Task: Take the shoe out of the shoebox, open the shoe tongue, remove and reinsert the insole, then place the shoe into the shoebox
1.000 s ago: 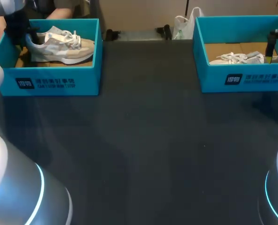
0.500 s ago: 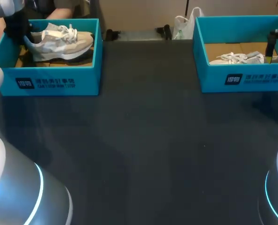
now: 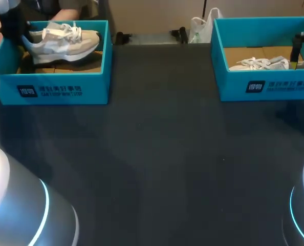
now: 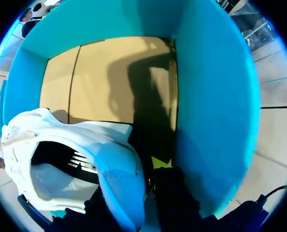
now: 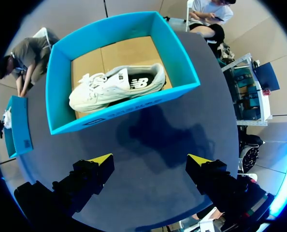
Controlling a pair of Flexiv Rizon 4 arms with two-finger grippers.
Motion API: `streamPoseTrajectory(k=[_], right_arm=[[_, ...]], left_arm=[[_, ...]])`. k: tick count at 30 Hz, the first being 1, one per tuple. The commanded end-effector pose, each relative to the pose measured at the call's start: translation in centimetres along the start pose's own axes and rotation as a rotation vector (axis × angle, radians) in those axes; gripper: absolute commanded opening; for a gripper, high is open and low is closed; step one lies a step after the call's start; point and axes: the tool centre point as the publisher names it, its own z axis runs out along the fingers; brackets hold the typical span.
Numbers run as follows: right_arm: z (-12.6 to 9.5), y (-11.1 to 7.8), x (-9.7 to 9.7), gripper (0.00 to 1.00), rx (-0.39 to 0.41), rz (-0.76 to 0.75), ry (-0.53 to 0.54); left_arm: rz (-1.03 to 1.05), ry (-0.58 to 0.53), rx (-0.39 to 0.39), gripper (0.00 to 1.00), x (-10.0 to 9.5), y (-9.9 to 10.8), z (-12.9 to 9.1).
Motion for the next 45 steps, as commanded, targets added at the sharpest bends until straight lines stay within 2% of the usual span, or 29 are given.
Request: streamPoseTrajectory(k=[1, 12, 18, 28, 33, 36, 45], right_arm=[[0.0, 0.0, 0.0, 1.00, -0.001, 0.000, -0.001], [0.0, 0.0, 0.0, 1.00, -0.001, 0.000, -0.001], [0.0, 0.0, 0.0, 1.00, -0.001, 0.000, -0.001], [0.0, 0.0, 0.0, 1.00, -0.001, 0.000, -0.001], [0.0, 0.0, 0.0, 1.00, -0.001, 0.000, -0.001], [0.0, 0.0, 0.0, 1.00, -0.001, 0.000, -0.001], [0.0, 0.0, 0.0, 1.00, -0.001, 0.000, -0.001]], left_arm=[[0.000, -0.013, 0.085, 0.00, 0.3, -0.2, -3.5], [-0.004, -0.002, 0.032, 0.00, 0.3, -1.2, -9.1], [-0.019, 0.006, -0.017, 0.00, 0.4, -2.6, -13.2], [-0.039, 0.049, -0.082, 0.00, 0.7, -7.0, -18.8], [-0.053, 0.066, -0.128, 0.00, 0.2, -10.3, -21.3], [-0.076, 0.044, -0.128, 0.00, 0.0, -12.0, -22.8], [-0.076, 0.044, -0.128, 0.00, 0.0, -12.0, -22.8]])
